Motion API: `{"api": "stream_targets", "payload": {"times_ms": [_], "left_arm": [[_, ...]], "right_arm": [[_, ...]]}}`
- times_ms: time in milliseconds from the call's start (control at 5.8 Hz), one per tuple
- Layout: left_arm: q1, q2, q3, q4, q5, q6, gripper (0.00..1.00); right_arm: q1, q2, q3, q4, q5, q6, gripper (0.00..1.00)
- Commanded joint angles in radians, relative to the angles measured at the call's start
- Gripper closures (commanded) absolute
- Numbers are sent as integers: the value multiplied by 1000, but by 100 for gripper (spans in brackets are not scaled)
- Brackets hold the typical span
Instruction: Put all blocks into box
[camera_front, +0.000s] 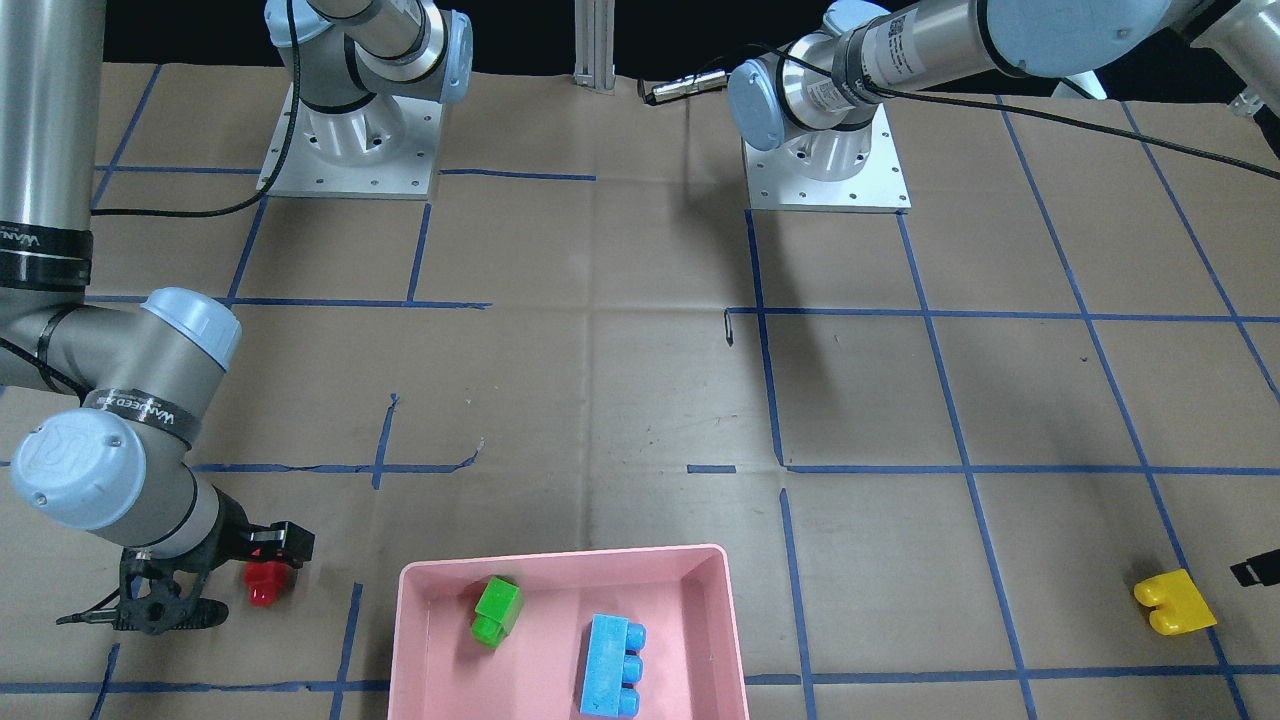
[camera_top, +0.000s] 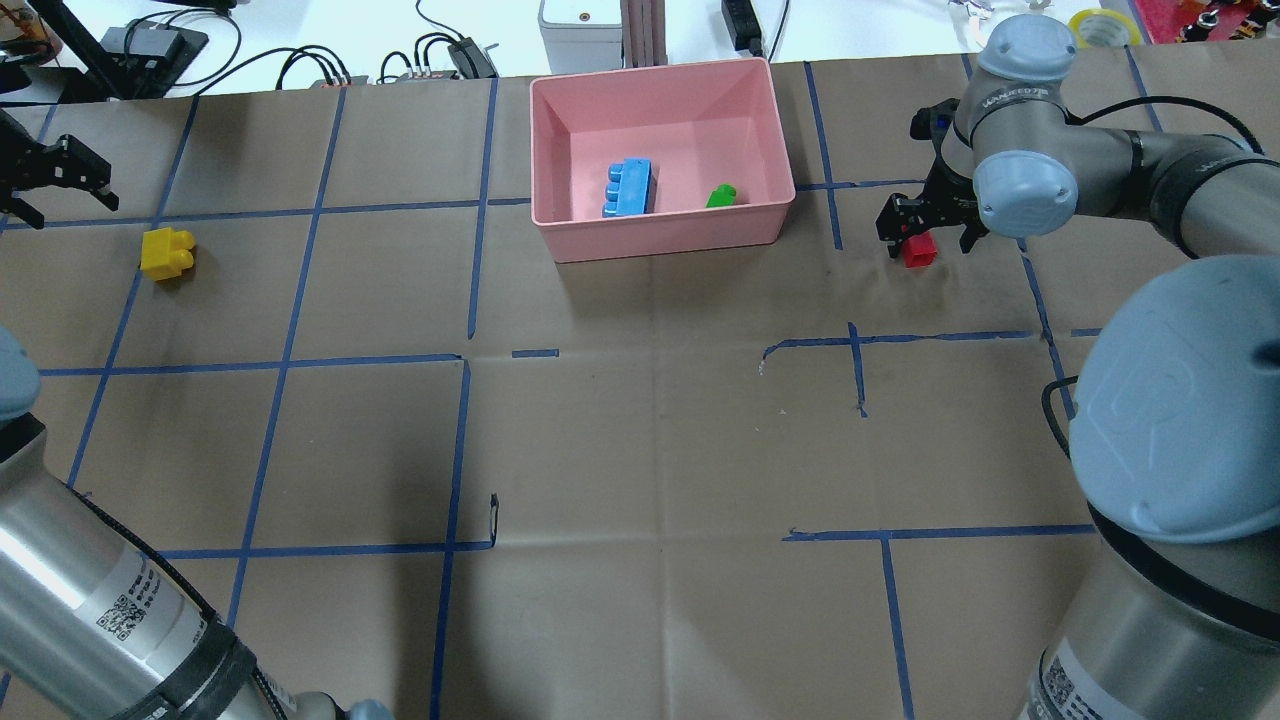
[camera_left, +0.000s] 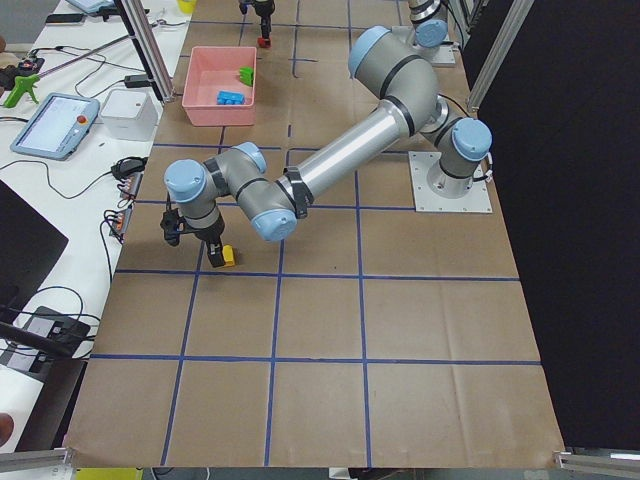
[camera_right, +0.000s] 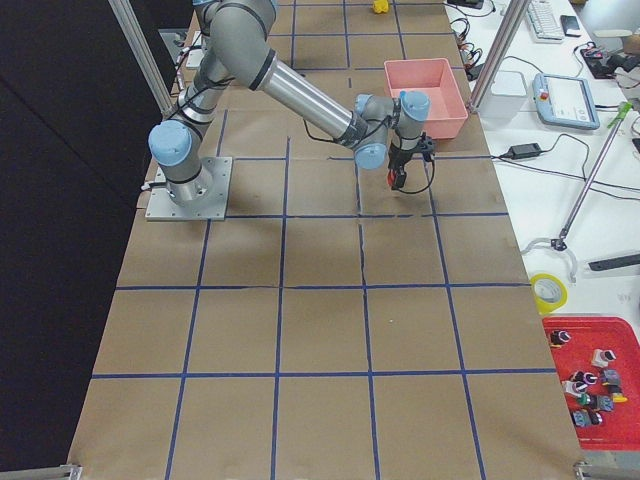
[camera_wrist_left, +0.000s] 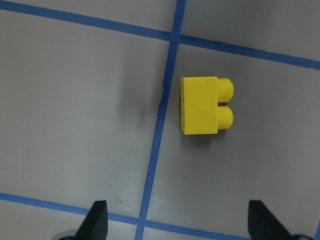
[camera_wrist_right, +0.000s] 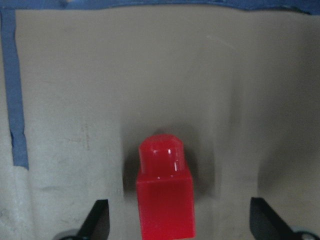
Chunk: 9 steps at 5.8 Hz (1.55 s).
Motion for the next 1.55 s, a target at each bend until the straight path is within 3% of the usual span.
{"api": "stream_targets", "payload": {"times_ms": [0, 172, 345, 690, 862, 1034, 1207, 1379], "left_arm": [[-23, -34, -4, 1, -12, -58, 0], [-23, -51, -30, 16, -36, -76, 0], [-22, -67, -50, 25, -33, -75, 1], [-20, -85, -79, 74, -27, -64, 1], [-20, -100, -79, 113, -27, -59, 1], [-20, -110, -81, 127, -26, -56, 1], [-17, -111, -81, 140, -26, -46, 1], [-19, -111, -81, 150, -27, -44, 2]], "right_arm": [[2, 2, 2, 13, 21, 2, 43], [2, -2, 2, 17, 100, 0, 85], [2, -5, 15, 26, 100, 0, 96], [2, -117, -29, 102, 92, 2, 99], [14, -148, -91, 230, 109, 3, 99], [60, -151, -183, 303, 221, 9, 99], [95, -140, -263, 300, 279, 52, 99], [164, -113, -302, 226, 402, 56, 99]]}}
